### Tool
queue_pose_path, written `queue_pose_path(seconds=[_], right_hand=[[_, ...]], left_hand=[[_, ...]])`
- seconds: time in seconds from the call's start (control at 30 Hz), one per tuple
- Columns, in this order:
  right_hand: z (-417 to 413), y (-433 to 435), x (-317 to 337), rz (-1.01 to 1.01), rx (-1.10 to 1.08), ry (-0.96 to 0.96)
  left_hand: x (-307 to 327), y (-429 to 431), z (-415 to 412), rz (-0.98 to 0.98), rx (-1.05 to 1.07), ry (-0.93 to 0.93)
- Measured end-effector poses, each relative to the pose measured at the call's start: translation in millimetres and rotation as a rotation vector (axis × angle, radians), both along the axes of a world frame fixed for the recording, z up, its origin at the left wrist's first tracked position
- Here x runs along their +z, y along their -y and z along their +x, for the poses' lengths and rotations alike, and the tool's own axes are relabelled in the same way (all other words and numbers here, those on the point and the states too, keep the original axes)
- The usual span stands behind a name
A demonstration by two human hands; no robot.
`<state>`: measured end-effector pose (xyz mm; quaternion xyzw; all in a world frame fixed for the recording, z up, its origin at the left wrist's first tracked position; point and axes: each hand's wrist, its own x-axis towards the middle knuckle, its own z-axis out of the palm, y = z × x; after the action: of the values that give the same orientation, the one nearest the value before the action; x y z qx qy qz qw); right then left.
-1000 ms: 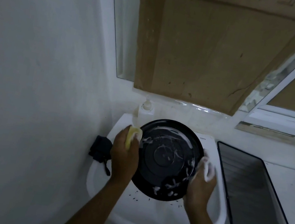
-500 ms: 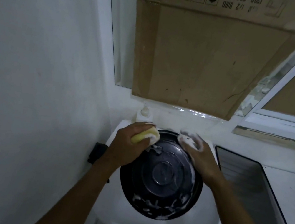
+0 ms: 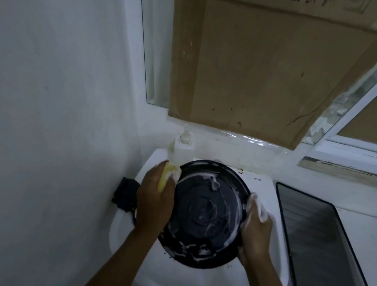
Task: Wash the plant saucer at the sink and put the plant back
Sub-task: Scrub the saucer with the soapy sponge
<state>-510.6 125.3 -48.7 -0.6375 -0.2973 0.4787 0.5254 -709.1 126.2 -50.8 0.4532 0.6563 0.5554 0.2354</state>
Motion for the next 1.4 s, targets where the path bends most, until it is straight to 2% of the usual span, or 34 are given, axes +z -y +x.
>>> queue_pose_path(seconds=[0.13,0.2,0.33,0.47,0.57,0.67,0.83,0.9,1.03,1.1,1.27,1.33,1.4], right_hand=[[-3.3,-13.9,14.2,0.049,-0.136,-0.072],[-4.2,-12.1,13.0,0.055,-0.132,-0.085],[-13.0,1.5,3.7,0.078,-0.13,-0.096],[-17.4,-11.3,8.3,0.038,-0.221,-0.166],[-13.7,-8.7,5.7,0.035,-0.21,-0.115],[-15.0,0.8,5.4,0.054,-0.084,0.007],[-25.6,-1.3,17.9,0.131,0.087,0.143],[-26.3,-3.9,18.3,0.128,0.071,0.119],[-22.4,-3.5,10.5,0.04,-0.022,-0.009],[-22.5,-0.2,4.2,0.026,-0.029,0.004],[-23.7,0.5,3.3,0.02,-0.044,0.049],[-22.5,-5.8,7.9,0.02,-0.055,0.063],[-19.0,-13.3,12.2,0.029,-0.064,0.051]], left_hand=[[-9.0,22.2,15.9,0.029,-0.02,0.082],[-12.6,28.4,18.2,0.047,0.003,0.11],[0.1,-3.1,0.0,0.021,0.028,0.041],[-10.6,26.5,23.3,0.078,0.014,0.032],[-14.0,23.4,21.9,0.052,-0.01,0.02],[10.2,-13.5,-3.0,0.01,-0.099,-0.125],[48.1,-47.8,-9.0,0.096,-0.586,-0.507],[48.0,-42.3,4.9,0.171,-0.652,-0.667],[18.4,-15.6,17.3,0.446,-0.657,-0.955],[2.5,-5.6,7.5,0.441,-0.621,-0.946],[2.9,-10.8,-14.5,0.261,-0.31,-0.652],[3.6,-8.0,-4.2,0.338,-0.345,-0.685],[-3.1,2.8,8.4,0.393,-0.477,-0.738]])
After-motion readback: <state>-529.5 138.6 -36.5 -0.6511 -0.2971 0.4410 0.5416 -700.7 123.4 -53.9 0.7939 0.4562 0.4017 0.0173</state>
